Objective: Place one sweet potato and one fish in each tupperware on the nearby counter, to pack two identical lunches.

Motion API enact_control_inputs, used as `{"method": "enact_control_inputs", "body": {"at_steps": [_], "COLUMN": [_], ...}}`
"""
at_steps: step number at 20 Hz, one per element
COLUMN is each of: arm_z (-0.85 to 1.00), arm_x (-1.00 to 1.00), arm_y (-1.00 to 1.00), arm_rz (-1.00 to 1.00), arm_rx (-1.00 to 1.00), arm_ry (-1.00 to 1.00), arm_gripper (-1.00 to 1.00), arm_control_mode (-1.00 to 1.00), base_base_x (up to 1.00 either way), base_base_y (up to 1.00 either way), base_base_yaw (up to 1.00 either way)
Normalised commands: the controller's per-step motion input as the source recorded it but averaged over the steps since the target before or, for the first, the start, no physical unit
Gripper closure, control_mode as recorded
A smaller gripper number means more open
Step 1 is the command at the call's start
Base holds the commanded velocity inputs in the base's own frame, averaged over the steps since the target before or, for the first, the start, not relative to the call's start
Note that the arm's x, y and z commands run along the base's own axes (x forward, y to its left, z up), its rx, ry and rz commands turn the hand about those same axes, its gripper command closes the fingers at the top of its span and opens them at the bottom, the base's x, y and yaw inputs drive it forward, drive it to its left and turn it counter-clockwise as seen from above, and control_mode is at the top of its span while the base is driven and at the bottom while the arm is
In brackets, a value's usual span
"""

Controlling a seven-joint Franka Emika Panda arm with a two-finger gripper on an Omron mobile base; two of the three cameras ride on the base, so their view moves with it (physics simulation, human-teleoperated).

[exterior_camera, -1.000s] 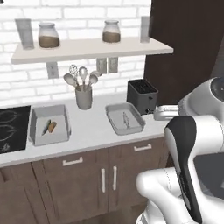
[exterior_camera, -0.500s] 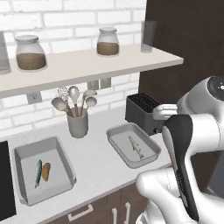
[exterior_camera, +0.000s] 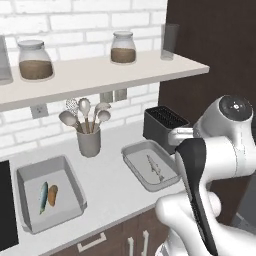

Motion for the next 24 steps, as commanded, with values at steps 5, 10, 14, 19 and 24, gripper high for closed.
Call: {"method": "enact_control_inputs", "body": {"at_steps": [5, 10, 14, 19, 24], "arm_z": [-0.82, -0.63, -0.59, -0.45, -0.38], "arm_x": [0.01, 0.25, 0.41, 0.51, 0.62], "arm_y": [0.11, 0.22, 0.13, 0.00, 0.03], "arm_rz": [0.05, 0.08, 0.01, 0.00, 0.03], "arm_rx": [0.00, 0.00, 0.00, 0.06, 0.05], "arm_ry": [0.18, 0.19, 0.04, 0.05, 0.13], "arm_gripper": [1.00, 1.00, 1.00, 1.00, 1.00], "arm_control_mode": [-1.00, -1.00, -1.00, -1.00, -1.00], "base_base_x": [0.00, 0.00, 0.00, 0.00, 0.00], "base_base_y": [0.00, 0.00, 0.00, 0.00, 0.00], "base_base_yaw": [0.00, 0.00, 0.00, 0.00, 0.00]}}
